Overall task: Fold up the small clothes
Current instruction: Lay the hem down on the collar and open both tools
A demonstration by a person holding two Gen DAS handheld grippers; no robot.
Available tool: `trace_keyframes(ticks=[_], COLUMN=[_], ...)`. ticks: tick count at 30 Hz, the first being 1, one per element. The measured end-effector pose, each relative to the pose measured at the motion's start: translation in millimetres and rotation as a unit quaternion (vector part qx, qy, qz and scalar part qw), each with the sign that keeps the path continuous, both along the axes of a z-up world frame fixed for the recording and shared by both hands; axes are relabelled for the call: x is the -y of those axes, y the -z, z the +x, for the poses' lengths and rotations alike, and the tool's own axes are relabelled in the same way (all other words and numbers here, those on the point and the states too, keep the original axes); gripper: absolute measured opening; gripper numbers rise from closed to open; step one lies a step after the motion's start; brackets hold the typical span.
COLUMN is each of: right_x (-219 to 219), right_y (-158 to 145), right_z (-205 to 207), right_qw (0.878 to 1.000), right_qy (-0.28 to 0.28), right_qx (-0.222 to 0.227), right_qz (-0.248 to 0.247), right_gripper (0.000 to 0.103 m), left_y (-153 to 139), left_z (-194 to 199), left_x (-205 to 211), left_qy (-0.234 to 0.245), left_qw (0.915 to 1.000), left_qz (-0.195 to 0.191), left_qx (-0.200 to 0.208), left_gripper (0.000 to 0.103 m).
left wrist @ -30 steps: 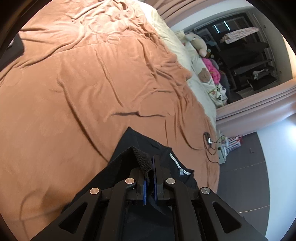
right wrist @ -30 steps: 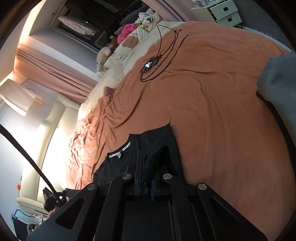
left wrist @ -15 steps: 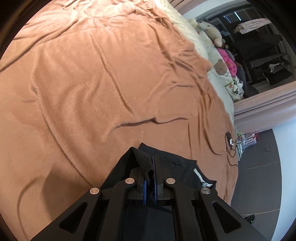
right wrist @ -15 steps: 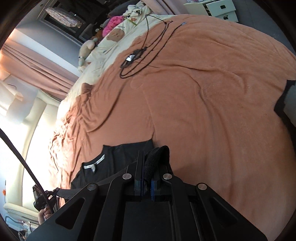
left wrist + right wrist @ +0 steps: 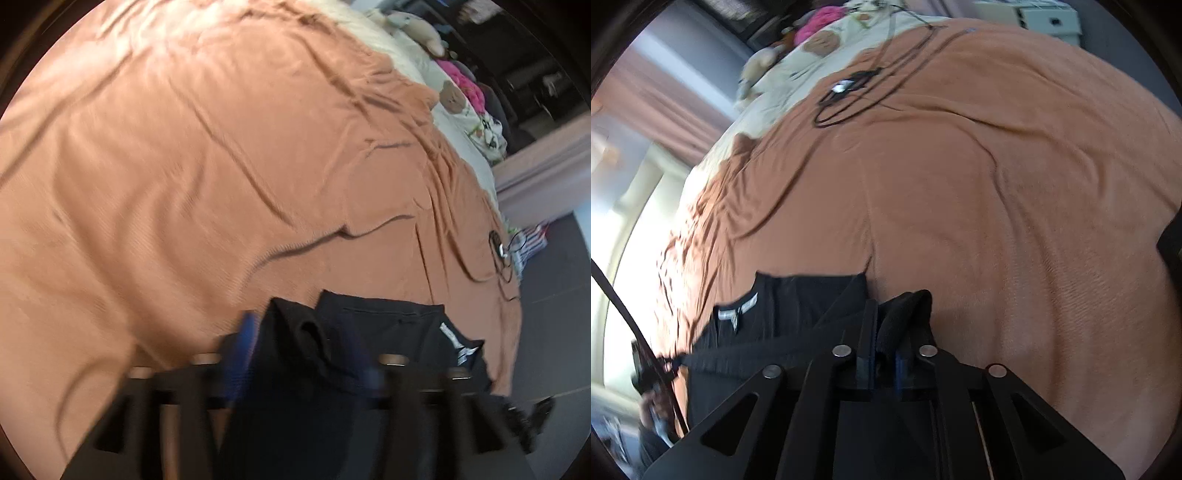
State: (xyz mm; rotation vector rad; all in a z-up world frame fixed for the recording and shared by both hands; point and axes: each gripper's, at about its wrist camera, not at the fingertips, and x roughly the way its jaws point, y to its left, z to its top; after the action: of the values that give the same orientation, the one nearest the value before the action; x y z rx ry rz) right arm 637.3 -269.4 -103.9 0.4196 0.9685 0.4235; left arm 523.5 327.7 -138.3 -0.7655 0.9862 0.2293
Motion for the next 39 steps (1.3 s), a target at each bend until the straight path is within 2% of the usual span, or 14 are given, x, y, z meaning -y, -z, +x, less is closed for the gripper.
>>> trace_keyframes(ticks=[1,2,3,4,9,14,18,22,26,29,35,37,38,39], right_x=[0.7,4.5,6.2,7.7,1.7,-13.6,-32.9,-46.5,-53.2,-54.1,-52.8,-48.3,-47.6,-47.1], right_y=[-5.3,-7.3,-13.0,-16.2,-19.9,-21.5,-16.6,-5.5,4.7,7.9,18.8,20.7,20.9,21.5], right_z=[-5.3,-3.6,-9.1,-12.8,-29.0,-45.1,-49.2,-41.8,-30.1,-14.4,23.9,34.9,38.3,42.0], right_qw=[1.000,1.000,0.999,0.998,0.993,0.979,0.970,0.957,0.955,0.956,0.973,0.978,0.980,0.981], right_qy=[-0.007,-0.009,-0.010,-0.012,-0.052,-0.088,-0.128,-0.138,-0.128,-0.105,-0.065,-0.051,-0.047,-0.042], right_qx=[0.008,0.014,0.027,0.038,0.056,0.080,0.080,0.077,0.072,0.071,0.046,0.044,0.044,0.044], right_qz=[-0.012,-0.021,-0.035,-0.042,-0.095,-0.163,-0.193,-0.242,-0.259,-0.263,-0.217,-0.196,-0.190,-0.183], right_gripper=[0.023,0.049,0.067,0.069,0.069,0.069,0.069,0.069,0.069,0.069,0.068,0.063,0.058,0.048], left_y=[-5.4,-9.2,-12.8,-13.9,-17.5,-12.5,0.3,14.2,18.7,18.8,20.0,22.7,23.8,24.4], left_z=[-2.0,-1.7,-2.3,-1.8,1.4,-3.7,-2.3,3.0,14.9,27.8,54.5,60.9,63.8,65.7], left_x=[0.5,1.7,4.5,7.0,33.1,57.3,68.2,71.8,68.1,64.0,47.4,40.2,37.0,34.3], left_qy=[0.008,0.020,0.035,0.046,0.131,0.205,0.230,0.236,0.225,0.214,0.178,0.165,0.159,0.156], left_qw=[0.9999,0.9994,0.9986,0.9977,0.9848,0.9622,0.9466,0.9393,0.9384,0.9389,0.9546,0.9606,0.9632,0.9658], left_qz=[0.014,0.027,0.040,0.049,0.109,0.169,0.206,0.225,0.238,0.245,0.220,0.206,0.200,0.192], left_qx=[0.003,0.003,0.000,-0.003,-0.031,-0.060,-0.091,-0.106,-0.112,-0.111,-0.094,-0.088,-0.084,-0.078], left_gripper=[0.064,0.065,0.065,0.066,0.067,0.067,0.067,0.067,0.075,0.075,0.075,0.074,0.073,0.071])
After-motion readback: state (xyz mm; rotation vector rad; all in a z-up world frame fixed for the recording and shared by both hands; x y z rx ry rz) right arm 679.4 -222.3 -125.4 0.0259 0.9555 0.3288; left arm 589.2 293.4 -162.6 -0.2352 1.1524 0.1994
